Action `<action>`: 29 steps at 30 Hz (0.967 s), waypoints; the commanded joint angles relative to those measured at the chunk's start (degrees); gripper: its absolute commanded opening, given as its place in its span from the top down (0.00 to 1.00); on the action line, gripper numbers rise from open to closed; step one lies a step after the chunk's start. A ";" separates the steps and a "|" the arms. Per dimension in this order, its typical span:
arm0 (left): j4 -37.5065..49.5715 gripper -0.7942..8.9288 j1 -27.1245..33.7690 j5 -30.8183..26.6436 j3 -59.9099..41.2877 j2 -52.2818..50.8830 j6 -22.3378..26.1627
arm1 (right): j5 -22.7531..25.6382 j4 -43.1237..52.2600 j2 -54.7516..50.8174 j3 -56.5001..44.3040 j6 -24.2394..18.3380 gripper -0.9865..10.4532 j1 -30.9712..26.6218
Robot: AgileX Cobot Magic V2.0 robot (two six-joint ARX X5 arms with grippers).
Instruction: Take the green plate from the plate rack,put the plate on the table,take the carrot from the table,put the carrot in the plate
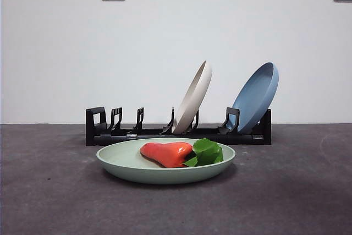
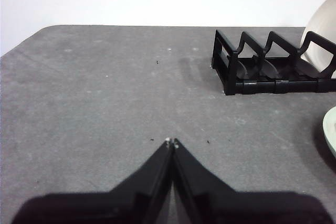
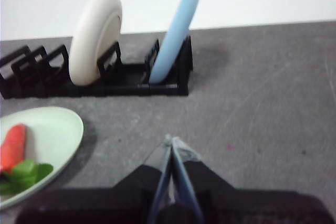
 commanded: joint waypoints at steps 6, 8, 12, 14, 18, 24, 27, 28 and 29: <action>0.22 0.92 0.22 0.22 -0.76 -0.15 -0.33 | 0.20 -0.11 -2.89 -4.17 2.75 0.91 -0.04; 0.24 0.92 0.22 0.22 -0.76 -0.15 -0.33 | 0.20 -0.02 -3.08 -4.46 3.10 0.91 -0.02; 0.24 0.92 0.22 0.22 -0.76 -0.15 -0.33 | 0.24 -0.02 -3.08 -4.46 3.10 0.91 -0.02; 0.24 0.92 0.22 0.24 -0.76 -0.15 -0.33 | 0.24 0.00 -3.08 -4.46 4.63 0.91 0.02; 0.24 0.92 0.22 0.22 -0.76 -0.15 -0.33 | 0.24 0.00 -3.08 -4.39 4.57 0.91 0.02; 0.24 0.92 0.22 0.24 -0.76 -0.15 -0.33 | 0.24 0.00 -3.06 -4.39 4.57 0.91 0.02; 0.24 0.92 0.22 0.22 -0.76 -0.15 -0.33 | 0.24 0.00 -3.06 -4.39 4.57 0.91 0.02; 0.24 0.92 0.22 0.24 -0.76 -0.15 -0.33 | 0.24 0.00 -3.04 -4.39 4.57 0.91 0.02; 0.24 0.92 0.22 0.24 -0.76 -0.15 -0.33 | 0.24 0.00 -3.04 -4.39 4.57 0.91 0.02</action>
